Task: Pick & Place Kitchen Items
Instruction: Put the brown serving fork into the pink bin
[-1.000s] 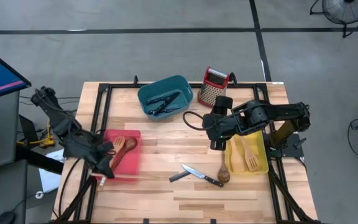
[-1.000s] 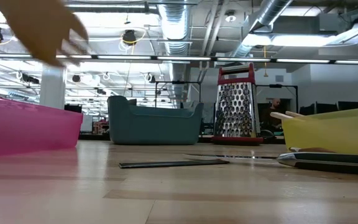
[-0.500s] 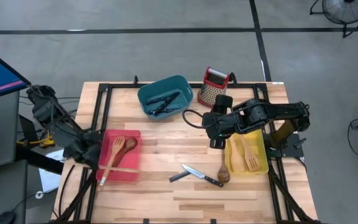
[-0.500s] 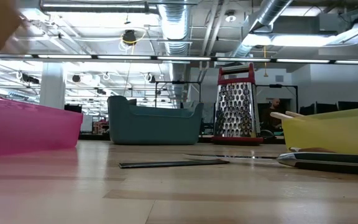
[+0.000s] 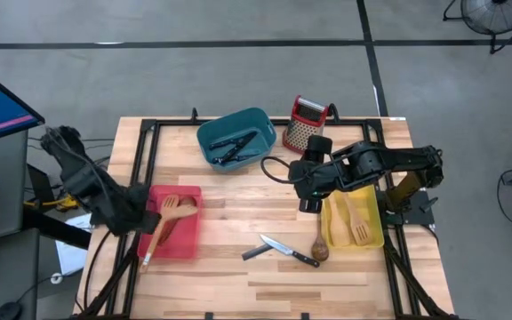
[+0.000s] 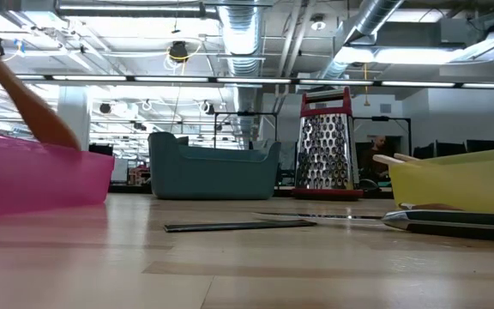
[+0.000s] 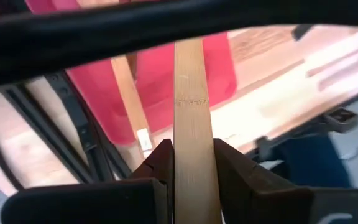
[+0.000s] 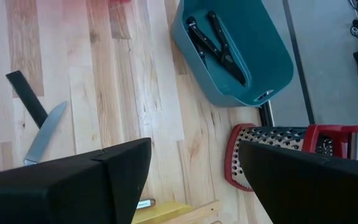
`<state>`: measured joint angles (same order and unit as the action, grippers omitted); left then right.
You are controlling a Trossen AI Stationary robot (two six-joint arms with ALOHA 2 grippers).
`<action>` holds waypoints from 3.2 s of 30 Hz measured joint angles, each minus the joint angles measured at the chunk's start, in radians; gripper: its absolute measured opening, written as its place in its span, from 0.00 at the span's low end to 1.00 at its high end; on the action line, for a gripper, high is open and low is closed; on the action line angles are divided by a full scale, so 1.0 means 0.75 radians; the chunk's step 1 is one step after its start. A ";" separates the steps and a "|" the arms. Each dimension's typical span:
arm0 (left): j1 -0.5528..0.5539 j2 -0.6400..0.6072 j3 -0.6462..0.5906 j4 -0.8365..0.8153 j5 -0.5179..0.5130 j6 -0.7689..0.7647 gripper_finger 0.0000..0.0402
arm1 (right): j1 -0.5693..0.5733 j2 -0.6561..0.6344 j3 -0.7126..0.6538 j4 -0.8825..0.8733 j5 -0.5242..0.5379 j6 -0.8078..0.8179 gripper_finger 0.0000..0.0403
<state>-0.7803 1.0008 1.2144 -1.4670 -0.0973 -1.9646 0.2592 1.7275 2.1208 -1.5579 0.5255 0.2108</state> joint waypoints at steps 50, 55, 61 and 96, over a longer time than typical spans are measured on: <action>-0.394 0.476 -0.078 -0.128 -0.144 -0.469 0.15 | 0.000 0.001 -0.001 0.035 -0.003 0.036 0.63; -0.394 0.476 -0.088 -0.109 -0.146 -0.489 0.15 | 0.000 0.001 -0.001 0.035 -0.004 0.051 0.63; -0.394 0.529 -0.096 -0.073 -0.141 -0.493 0.15 | 0.000 0.001 -0.001 0.034 -0.005 0.050 0.63; -0.329 0.685 -0.096 0.085 -0.260 -0.498 0.15 | -0.008 0.001 -0.001 0.035 -0.005 0.045 0.63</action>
<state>-1.0270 1.5146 1.1423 -1.4033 -0.2926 -2.3383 0.2531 1.7279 2.1204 -1.5314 0.5218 0.2447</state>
